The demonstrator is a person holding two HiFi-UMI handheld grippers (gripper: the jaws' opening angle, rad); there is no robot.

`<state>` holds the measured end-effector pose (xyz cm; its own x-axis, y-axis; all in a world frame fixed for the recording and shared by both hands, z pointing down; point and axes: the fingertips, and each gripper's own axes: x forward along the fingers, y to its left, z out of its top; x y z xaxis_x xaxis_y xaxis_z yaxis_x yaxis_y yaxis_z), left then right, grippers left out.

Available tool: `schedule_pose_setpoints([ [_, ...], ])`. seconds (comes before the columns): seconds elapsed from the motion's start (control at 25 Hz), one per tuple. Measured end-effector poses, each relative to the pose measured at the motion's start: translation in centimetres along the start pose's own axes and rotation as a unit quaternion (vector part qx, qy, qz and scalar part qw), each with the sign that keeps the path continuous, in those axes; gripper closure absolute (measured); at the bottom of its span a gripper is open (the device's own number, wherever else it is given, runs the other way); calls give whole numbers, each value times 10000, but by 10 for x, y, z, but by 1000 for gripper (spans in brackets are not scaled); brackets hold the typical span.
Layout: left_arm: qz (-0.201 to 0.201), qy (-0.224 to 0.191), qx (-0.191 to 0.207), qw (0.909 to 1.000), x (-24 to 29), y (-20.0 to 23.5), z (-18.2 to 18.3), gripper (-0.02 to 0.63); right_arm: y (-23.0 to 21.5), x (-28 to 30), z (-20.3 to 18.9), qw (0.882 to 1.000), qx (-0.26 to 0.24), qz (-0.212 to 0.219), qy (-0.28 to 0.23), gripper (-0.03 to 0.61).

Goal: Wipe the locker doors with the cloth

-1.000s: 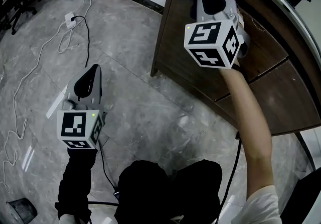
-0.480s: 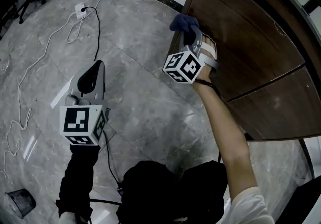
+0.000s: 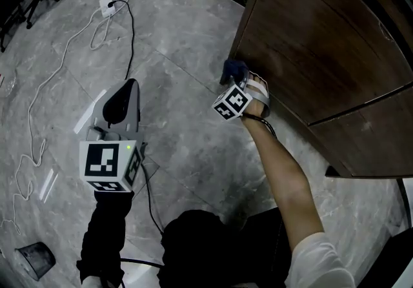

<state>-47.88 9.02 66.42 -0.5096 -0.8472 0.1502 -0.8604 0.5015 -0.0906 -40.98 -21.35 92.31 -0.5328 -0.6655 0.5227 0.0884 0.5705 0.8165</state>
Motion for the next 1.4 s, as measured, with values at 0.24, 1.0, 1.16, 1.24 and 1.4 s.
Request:
schedule_pose_setpoints([
  [0.24, -37, 41, -8, 10000, 3, -6, 0, 612, -39, -26, 18, 9970, 422, -75, -652, 505],
  [1.0, -829, -433, 211, 9954, 24, -123, 68, 612, -272, -286, -4, 9363, 1464, -1662, -2727, 505],
  [1.16, -1125, -450, 239, 9923, 30, -166, 83, 612, -258, -316, -83, 9390, 1822, -1618, -2428, 505],
  [1.24, -1295, -428, 195, 9905, 31, -191, 97, 612, -255, -336, -116, 9381, 2073, -1582, -2282, 505],
  [1.4, -1703, -257, 186, 9849, 22, -241, 136, 612, -267, -386, -160, 9335, 2545, -1352, -2132, 505],
])
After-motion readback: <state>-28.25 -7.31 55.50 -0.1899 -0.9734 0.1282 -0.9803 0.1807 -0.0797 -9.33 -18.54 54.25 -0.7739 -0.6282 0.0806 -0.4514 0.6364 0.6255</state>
